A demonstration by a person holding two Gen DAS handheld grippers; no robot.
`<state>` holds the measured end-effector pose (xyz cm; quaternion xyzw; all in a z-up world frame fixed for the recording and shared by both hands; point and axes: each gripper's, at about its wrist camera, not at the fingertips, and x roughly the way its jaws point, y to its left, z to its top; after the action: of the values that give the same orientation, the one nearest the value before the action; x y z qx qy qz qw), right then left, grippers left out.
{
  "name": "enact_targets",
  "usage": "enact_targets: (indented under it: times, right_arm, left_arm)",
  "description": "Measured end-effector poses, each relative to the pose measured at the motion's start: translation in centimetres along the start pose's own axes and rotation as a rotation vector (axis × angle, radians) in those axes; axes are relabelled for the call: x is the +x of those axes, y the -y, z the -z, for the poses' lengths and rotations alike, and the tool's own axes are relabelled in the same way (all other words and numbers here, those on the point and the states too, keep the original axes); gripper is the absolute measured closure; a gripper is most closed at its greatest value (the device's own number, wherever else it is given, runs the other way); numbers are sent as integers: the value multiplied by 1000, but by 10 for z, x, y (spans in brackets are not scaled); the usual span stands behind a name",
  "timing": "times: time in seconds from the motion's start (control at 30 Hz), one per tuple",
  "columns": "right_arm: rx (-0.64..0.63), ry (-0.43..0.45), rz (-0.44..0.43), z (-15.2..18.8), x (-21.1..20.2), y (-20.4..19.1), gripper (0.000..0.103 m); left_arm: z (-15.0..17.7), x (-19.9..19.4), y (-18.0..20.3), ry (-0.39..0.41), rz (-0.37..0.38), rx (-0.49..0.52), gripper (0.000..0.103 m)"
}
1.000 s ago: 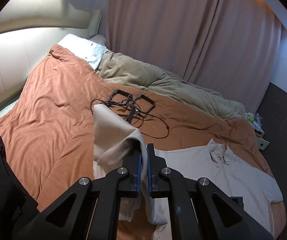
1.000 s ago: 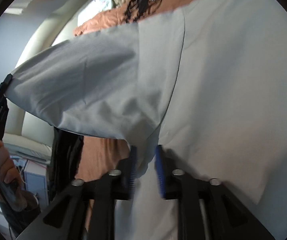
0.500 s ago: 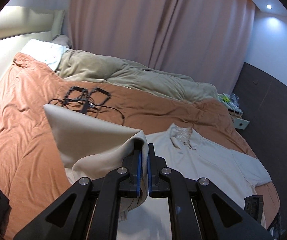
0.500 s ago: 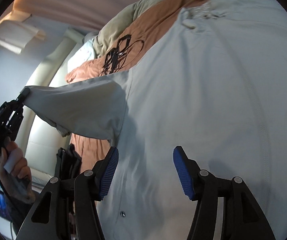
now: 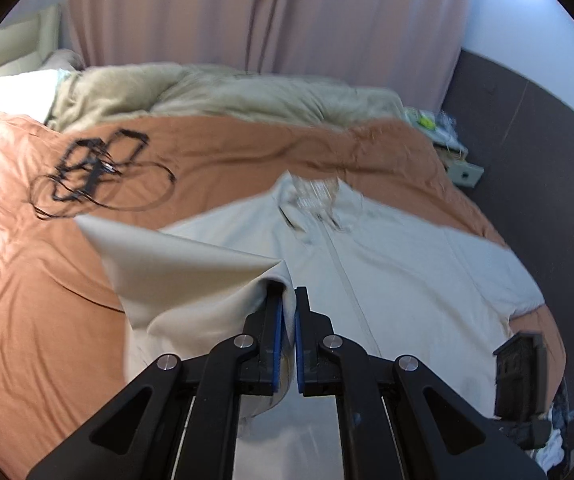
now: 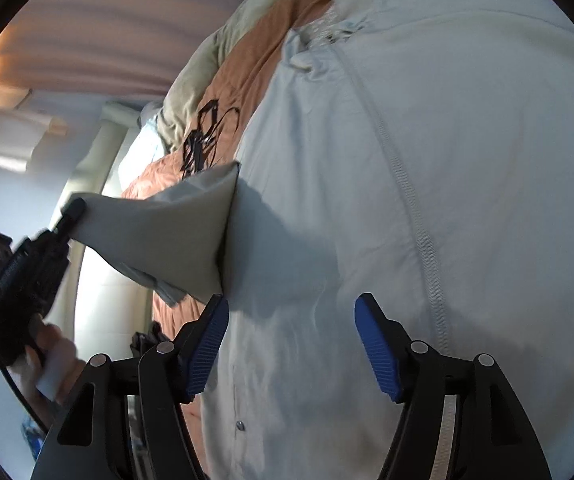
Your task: Fold large clothes
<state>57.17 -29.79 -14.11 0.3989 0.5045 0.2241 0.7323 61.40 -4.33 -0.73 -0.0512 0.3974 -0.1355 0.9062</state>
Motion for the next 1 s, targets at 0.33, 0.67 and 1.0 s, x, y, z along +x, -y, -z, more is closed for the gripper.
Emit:
enact_targets:
  times: [0.33, 0.67, 1.0]
  right_arm:
    - [73, 88, 19, -31, -32, 30, 36]
    - [108, 156, 14, -35, -53, 38, 37]
    - [11, 132, -14, -30, -38, 16, 36]
  left_arm:
    - [41, 80, 43, -212, 58, 10, 91]
    - [79, 62, 55, -273, -49, 23, 0]
    - [86, -33, 9, -120, -276, -43, 0]
